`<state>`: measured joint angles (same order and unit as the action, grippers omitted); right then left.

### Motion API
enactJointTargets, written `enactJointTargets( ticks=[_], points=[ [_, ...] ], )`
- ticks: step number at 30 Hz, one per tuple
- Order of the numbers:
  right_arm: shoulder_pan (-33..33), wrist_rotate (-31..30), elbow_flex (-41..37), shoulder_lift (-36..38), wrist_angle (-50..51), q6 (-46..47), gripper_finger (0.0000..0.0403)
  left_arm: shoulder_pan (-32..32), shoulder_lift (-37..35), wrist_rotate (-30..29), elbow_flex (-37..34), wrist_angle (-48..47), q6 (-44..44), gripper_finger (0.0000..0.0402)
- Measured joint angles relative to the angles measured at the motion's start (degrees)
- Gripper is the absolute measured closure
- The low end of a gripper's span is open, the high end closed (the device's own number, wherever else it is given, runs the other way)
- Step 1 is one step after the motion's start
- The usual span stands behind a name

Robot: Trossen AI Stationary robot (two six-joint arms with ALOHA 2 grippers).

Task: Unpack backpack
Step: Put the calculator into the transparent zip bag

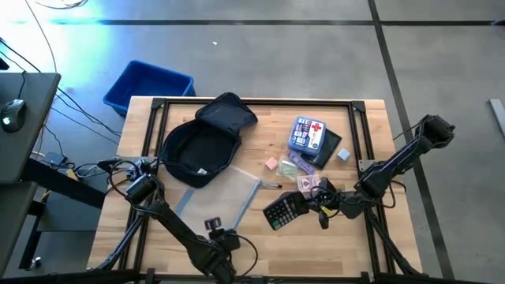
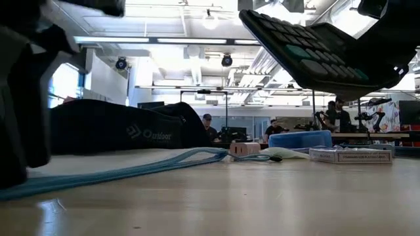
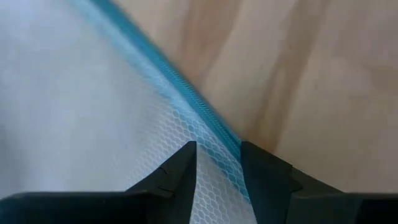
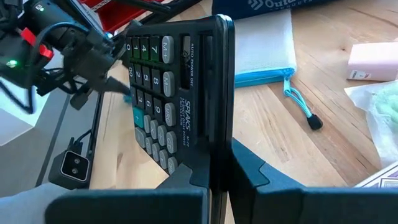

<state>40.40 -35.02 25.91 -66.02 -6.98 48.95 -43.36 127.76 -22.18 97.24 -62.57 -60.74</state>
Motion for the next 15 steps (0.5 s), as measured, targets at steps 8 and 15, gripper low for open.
enactJointTargets(
  ticks=[8, 15],
  points=[
    [0.0, 0.0, 0.0, 0.0, 0.3, 0.05, 0.0396, -0.21, 0.0, 6.15, -0.01, -6.3, -6.58, 0.0373],
    [0.0, 0.06, 0.0, -0.02, 0.35, 0.04, 0.0394, -1.62, -0.15, 8.93, 0.94, -4.74, -9.52, 0.0388]
  ],
)
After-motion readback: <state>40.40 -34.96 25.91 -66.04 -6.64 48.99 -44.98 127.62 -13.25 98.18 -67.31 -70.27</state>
